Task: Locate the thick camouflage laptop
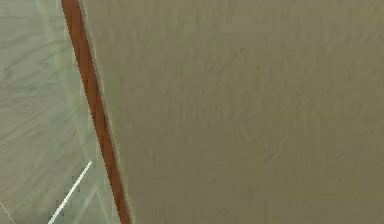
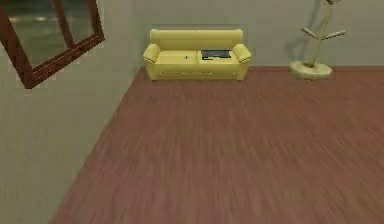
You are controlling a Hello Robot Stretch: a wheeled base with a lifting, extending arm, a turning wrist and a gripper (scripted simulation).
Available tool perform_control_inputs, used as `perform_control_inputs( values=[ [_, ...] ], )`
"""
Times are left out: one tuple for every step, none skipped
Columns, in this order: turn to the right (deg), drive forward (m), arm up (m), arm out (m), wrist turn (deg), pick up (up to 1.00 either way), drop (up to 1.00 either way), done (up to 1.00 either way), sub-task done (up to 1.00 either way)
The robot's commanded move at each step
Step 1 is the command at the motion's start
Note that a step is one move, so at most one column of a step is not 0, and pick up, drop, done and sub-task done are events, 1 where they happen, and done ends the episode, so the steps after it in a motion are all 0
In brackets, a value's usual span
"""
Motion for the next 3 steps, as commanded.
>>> perform_control_inputs(
  values=[
    [45.0, 0.0, 0.0, 0.0, 0.0, 0.0, 0.0, 0.0, 0.0],
    [42.0, 0.0, 0.0, 0.0, 0.0, 0.0, 0.0, 0.0, 0.0],
    [0.0, 0.2, 0.0, 0.0, 0.0, 0.0, 0.0, 0.0, 0.0]
  ],
)
